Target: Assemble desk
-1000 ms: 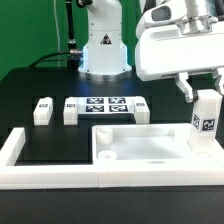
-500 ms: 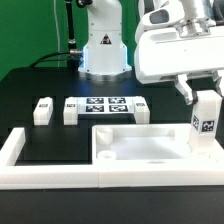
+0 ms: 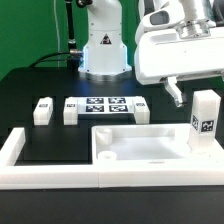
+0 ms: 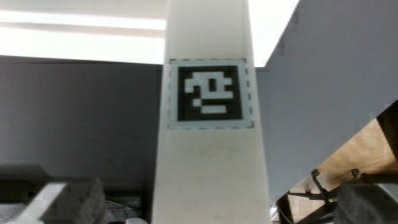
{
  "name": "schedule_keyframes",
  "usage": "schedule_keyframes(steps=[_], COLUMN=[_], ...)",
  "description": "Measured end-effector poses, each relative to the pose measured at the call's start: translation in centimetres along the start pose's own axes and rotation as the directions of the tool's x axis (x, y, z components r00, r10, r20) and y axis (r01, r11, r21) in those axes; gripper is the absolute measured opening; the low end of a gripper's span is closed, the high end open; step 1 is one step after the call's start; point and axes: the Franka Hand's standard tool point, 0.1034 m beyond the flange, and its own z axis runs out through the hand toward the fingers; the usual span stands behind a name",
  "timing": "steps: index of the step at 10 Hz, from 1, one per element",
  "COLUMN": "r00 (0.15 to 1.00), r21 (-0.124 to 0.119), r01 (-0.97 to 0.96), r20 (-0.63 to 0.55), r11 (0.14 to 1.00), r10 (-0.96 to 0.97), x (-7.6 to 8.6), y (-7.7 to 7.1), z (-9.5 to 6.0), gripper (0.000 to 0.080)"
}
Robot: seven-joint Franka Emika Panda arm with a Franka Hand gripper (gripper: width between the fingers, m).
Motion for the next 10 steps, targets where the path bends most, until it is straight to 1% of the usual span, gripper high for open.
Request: schedule_keyframes(steps=[3,4,5,6,7,8,9,10], r00=[1.000,0.998,0.997,0.997,0.994,0.979,0.963,0.944], r21=[-0.001,0.001,0.006,0.007,0.011,0.026,0.041,0.049], r01=[0.006,0.005,0.001,-0.001,-0.004,-0.016,-0.021,-0.025], r20=[0.015,0.057,0.081,0.076,0.112,0.203,0.270,0.329], r11=[1.000,1.000,1.000,1.000,1.000,1.000,0.999,0.998], r10=[-0.006,-0.005,-0.001,0.000,0.003,0.010,0.010,0.008], x=[0.0,0.7,1.6,2.1,1.9,1.7,1.9,1.8], y=[0.2,0.7,0.8,0.8,0.8,0.5,-0.1,-0.3], z=[0.0,-0.2,-0.4,-0.3,0.0,0.4,0.6,0.8], gripper=[0.0649,0.0649,0.0649,0.0649,0.0649,0.0649,0.0649,0.0649])
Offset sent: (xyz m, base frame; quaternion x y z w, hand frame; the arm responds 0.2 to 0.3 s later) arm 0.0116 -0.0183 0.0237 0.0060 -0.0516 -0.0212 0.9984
